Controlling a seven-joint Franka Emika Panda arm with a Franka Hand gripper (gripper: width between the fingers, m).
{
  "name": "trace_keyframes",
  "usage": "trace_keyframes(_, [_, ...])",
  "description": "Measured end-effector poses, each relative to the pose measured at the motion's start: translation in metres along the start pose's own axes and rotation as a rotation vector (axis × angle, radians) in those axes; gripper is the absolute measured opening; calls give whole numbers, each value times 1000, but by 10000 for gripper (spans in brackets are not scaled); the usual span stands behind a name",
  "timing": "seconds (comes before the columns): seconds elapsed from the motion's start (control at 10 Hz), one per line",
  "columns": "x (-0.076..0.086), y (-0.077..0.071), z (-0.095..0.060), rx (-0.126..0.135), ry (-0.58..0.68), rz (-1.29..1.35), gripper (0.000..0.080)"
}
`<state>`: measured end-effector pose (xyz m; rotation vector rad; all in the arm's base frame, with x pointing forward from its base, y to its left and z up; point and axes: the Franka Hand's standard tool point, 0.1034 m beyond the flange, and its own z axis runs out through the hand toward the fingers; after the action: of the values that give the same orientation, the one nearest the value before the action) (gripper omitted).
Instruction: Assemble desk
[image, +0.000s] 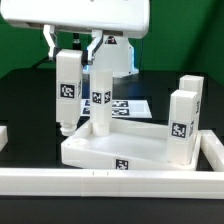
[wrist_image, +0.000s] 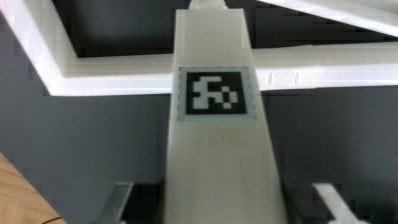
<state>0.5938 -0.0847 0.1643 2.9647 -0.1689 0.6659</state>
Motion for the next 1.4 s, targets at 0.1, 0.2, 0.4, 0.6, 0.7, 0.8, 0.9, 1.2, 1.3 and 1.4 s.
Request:
trace_keyframes(0.1, [0, 1, 0, 0, 0, 3, 291])
trace_keyframes(0.2, [-1, 1, 0, 3, 1, 19, 291])
trace_keyframes(0.4, [-2, 0, 1, 6, 0, 26, 291])
trace_keyframes(0.6, [-2, 0, 1, 6, -1, 26, 291])
trace_keyframes(0.7, [-2, 0, 1, 6, -1, 26, 291])
trace_keyframes(0.8, [-5, -1, 2, 5, -1, 36, 291])
trace_keyframes(0.9, [-9, -2, 3, 5, -7, 42, 291])
trace_keyframes(1.2, [-10, 2, 3, 4, -9, 57, 291])
trace_keyframes(1.3, [-10, 2, 4, 2, -7, 56, 291])
trace_keyframes(1.4, [-15, 0, 5, 1, -10, 53, 291])
